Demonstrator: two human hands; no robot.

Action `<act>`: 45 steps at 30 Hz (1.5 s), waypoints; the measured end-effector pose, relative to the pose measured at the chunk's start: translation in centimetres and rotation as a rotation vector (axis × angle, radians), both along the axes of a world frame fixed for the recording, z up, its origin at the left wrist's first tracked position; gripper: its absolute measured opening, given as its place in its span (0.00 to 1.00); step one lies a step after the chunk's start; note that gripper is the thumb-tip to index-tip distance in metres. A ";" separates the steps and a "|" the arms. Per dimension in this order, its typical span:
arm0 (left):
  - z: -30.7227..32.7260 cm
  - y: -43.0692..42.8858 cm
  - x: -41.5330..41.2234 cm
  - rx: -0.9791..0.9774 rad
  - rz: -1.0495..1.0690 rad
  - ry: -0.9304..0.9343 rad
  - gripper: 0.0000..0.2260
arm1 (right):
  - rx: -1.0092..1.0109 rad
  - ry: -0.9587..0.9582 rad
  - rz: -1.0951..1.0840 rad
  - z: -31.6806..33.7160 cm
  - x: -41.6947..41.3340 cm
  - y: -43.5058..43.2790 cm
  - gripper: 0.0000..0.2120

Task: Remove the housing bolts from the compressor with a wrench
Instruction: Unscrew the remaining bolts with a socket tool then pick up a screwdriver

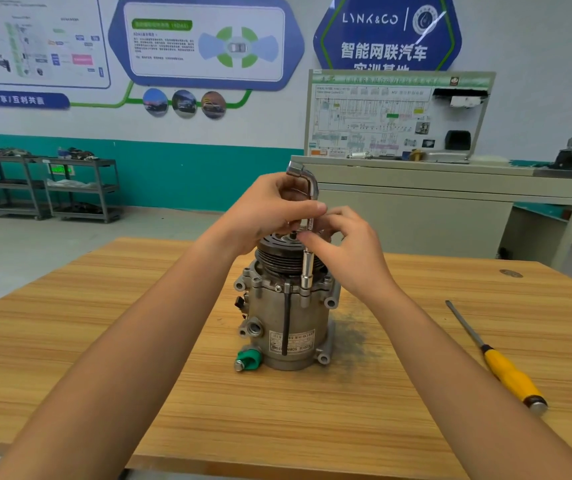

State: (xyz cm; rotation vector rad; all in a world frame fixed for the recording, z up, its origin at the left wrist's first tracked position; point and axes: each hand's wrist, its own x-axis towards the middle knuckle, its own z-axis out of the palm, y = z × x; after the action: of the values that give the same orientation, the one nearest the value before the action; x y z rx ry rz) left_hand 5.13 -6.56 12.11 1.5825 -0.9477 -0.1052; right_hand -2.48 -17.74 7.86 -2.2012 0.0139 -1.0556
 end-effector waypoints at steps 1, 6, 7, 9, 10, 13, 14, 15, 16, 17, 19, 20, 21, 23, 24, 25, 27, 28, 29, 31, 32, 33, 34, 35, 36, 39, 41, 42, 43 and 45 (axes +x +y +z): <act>0.0 0.2 0.1 0.008 -0.073 0.055 0.09 | 0.002 0.001 0.034 0.1 0.0 0.0 0.09; 0.2 0.9 0.1 0.029 -0.180 0.018 0.08 | -0.021 0.111 0.092 0.1 0.1 -0.2 0.12; 0.2 0.8 0.0 0.048 -0.111 -0.051 0.07 | -0.025 0.103 0.043 0.0 0.2 -0.3 0.13; 0.3 0.4 -0.1 0.050 -0.035 -0.103 0.04 | 0.001 0.053 -0.027 -0.2 0.2 -0.2 0.12; 0.2 0.2 -0.1 0.046 -0.025 -0.092 0.04 | 0.020 0.034 -0.037 -0.4 0.2 -0.1 0.10; 0.0 0.4 0.1 0.062 -0.136 0.026 0.06 | 0.054 0.038 0.006 -0.6 0.3 0.0 0.11; -0.1 0.6 0.3 0.053 -0.208 0.076 0.07 | 0.038 0.062 0.027 -0.5 0.2 -0.1 0.12; -0.2 0.8 0.4 0.039 -0.268 0.118 0.08 | 0.015 0.090 0.055 -0.4 0.1 -0.2 0.13; -0.2 1.0 0.5 0.027 -0.296 0.135 0.09 | -0.002 0.119 0.083 -0.3 0.0 -0.4 0.13; -0.2 1.1 0.5 0.023 -0.288 0.124 0.09 | -0.010 0.144 0.098 -0.2 -0.1 -0.5 0.13; -0.2 1.0 0.3 0.039 -0.190 0.041 0.07 | 0.019 0.140 0.066 -0.3 -0.3 -0.5 0.10; -0.1 0.9 0.2 0.041 -0.127 -0.005 0.06 | 0.047 0.113 0.031 -0.4 -0.3 -0.5 0.08; -0.2 0.7 0.2 0.034 -0.076 -0.036 0.04 | 0.067 0.085 -0.002 -0.5 -0.3 -0.5 0.08; -0.3 0.4 0.3 0.012 -0.031 -0.065 0.04 | 0.069 0.056 -0.026 -0.6 -0.3 -0.4 0.07; -0.4 0.4 0.3 0.011 -0.042 -0.070 0.04 | 0.059 0.056 -0.018 -0.6 -0.3 -0.3 0.06; -0.5 0.4 0.3 0.016 -0.077 -0.071 0.04 | 0.046 0.062 -0.006 -0.5 -0.3 -0.3 0.05; -0.8 0.8 0.5 -0.001 -0.192 -0.025 0.08 | 0.021 0.097 0.027 -0.3 -0.3 -0.3 0.04; -0.8 1.0 0.6 -0.018 -0.243 0.018 0.10 | 0.015 0.121 0.048 -0.2 -0.2 -0.4 0.06; -0.8 1.3 0.6 -0.034 -0.272 0.052 0.11 | 0.020 0.147 0.069 -0.1 -0.3 -0.5 0.08; -0.8 1.4 0.7 -0.040 -0.240 0.043 0.10 | 0.059 0.172 0.076 -0.1 -0.3 -0.5 0.10; -0.7 1.3 0.6 -0.036 -0.192 0.010 0.09 | 0.085 0.157 0.057 -0.1 -0.3 -0.5 0.11; -0.7 1.1 0.5 -0.037 -0.142 -0.017 0.07 | 0.103 0.132 0.030 -0.1 -0.3 -0.4 0.11; -0.6 0.8 0.3 -0.046 -0.097 -0.033 0.06 | 0.110 0.106 0.008 -0.1 -0.3 -0.3 0.10; -0.6 0.6 0.3 -0.058 -0.065 -0.048 0.06 | 0.110 0.086 -0.001 0.0 -0.2 -0.2 0.09; -0.6 0.4 0.3 -0.064 -0.048 -0.065 0.06 | 0.111 0.074 0.004 0.0 -0.1 -0.2 0.08; -0.6 0.7 0.4 0.013 -0.126 -0.084 0.08 | 0.126 0.092 0.071 0.2 0.0 -0.2 0.08; -0.7 1.1 0.5 0.039 -0.196 -0.055 0.11 | 0.136 0.128 0.135 0.2 0.0 -0.3 0.12; -0.7 1.1 0.5 0.024 -0.196 -0.047 0.11 | 0.125 0.147 0.145 0.1 0.0 -0.3 0.13; -0.8 1.1 0.5 0.002 -0.175 -0.049 0.10 | 0.104 0.158 0.136 0.0 0.0 -0.4 0.14; -0.9 0.9 0.3 -0.038 -0.106 -0.060 0.07 | 0.089 0.144 0.097 -0.3 -0.1 -0.5 0.12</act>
State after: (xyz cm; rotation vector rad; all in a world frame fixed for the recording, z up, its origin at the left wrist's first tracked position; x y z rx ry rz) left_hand 5.45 -5.69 11.19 1.5074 -1.0745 -0.1129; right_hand -2.54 -18.22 7.61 -2.1702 0.0177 -0.8270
